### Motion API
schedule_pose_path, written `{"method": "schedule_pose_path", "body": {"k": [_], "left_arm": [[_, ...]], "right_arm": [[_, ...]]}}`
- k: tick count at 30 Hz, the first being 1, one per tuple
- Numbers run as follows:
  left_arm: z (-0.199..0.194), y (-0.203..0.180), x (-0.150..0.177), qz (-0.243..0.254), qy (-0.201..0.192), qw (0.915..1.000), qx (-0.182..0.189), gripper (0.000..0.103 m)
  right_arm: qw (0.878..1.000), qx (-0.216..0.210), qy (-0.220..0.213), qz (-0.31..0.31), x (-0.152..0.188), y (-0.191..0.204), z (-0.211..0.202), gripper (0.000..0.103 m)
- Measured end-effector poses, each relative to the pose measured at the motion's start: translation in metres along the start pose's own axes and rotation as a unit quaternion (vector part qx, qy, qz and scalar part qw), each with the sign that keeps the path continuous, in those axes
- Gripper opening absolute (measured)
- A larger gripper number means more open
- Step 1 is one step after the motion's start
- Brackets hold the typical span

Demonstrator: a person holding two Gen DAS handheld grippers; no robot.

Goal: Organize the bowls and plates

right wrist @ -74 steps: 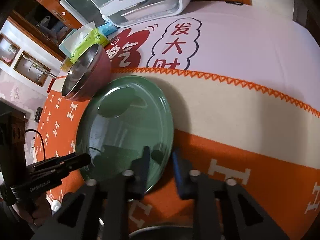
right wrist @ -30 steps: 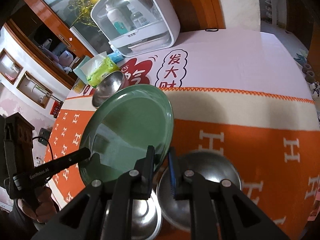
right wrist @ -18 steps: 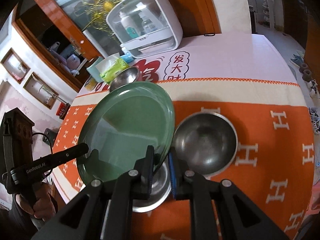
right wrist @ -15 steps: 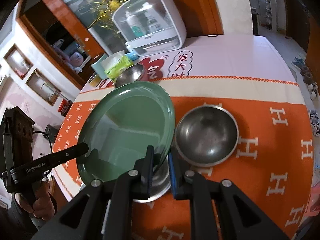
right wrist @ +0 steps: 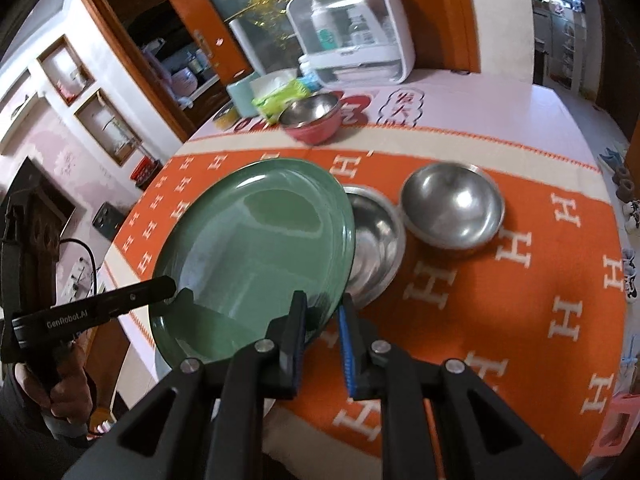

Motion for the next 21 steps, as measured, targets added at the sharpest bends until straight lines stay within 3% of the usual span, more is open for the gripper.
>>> {"method": "schedule_pose_path", "body": {"k": [21], "left_arm": [[-0.016, 0.074, 0.058, -0.062, 0.049, 0.9933, -0.084, 0.015]], "right_arm": [[0.991, -0.035, 0.116, -0.058, 0.062, 0.067, 0.044, 0.019]]}}
Point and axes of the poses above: each gripper's, at about its wrist camera, not at the fingertips, and z roughly the way its jaws point, y to its left, x to its underside, the point moved 3 cm from there along z, roughly the way its jaws point
